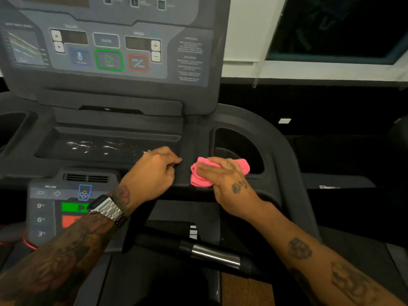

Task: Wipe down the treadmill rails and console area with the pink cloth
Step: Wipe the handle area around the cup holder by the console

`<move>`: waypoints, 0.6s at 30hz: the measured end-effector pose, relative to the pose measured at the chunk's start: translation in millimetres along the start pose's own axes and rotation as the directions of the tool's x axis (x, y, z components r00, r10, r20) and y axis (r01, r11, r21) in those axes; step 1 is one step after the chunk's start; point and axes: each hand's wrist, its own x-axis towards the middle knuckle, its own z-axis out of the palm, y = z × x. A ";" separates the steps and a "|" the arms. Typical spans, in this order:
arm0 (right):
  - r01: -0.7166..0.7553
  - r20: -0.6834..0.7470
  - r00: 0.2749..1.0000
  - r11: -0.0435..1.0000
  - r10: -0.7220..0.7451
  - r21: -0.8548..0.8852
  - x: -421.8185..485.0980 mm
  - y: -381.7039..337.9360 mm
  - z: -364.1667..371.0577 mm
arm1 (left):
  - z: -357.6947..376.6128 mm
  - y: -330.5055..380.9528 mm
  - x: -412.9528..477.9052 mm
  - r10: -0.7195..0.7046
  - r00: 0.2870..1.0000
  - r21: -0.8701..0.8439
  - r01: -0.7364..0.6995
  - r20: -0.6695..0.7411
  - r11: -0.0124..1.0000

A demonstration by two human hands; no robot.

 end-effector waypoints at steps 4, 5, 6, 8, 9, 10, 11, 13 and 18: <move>0.024 0.110 0.994 0.999 -0.028 0.040 -7.9 -5.0 -13.3 | -0.3 -1.0 -1.0 0.010 1.000 -0.011 -0.010 0.003 1.000; 0.033 0.139 0.990 0.999 -0.037 0.033 -10.8 -5.0 -15.0 | 0.7 -2.1 -1.5 0.013 1.000 -0.011 -0.013 0.008 1.000; 0.043 0.148 0.988 0.999 -0.046 0.026 -14.2 -4.5 -16.2 | 0.0 -2.7 -1.9 0.015 1.000 -0.012 -0.015 0.008 1.000; 0.045 0.144 0.988 0.999 -0.048 0.027 -21.8 -2.6 -20.6 | 0.1 -2.6 -4.1 0.025 1.000 -0.011 -0.025 0.011 1.000; 0.033 0.140 0.990 0.999 -0.036 0.023 -26.5 -1.0 -23.8 | 0.4 -1.9 -4.9 0.033 0.999 -0.009 -0.032 0.008 0.999; 0.017 0.136 0.990 1.000 -0.019 0.016 -31.6 0.7 -27.5 | 0.6 -1.3 -5.3 0.036 0.999 -0.009 -0.036 0.010 0.999; -0.012 0.139 0.990 1.000 0.011 0.004 -36.0 0.1 -33.1 | 0.6 -1.1 -5.6 0.036 0.999 -0.012 -0.036 0.012 0.999; -0.093 0.140 0.986 0.996 0.093 -0.012 -45.7 2.8 -43.9 | -0.2 -1.2 -6.3 0.046 0.999 -0.019 -0.046 0.018 0.999; -0.353 -0.032 0.934 0.933 0.356 0.064 -63.0 -3.0 -76.4 | -1.6 -1.1 -7.9 0.075 0.997 -0.006 -0.075 0.031 0.997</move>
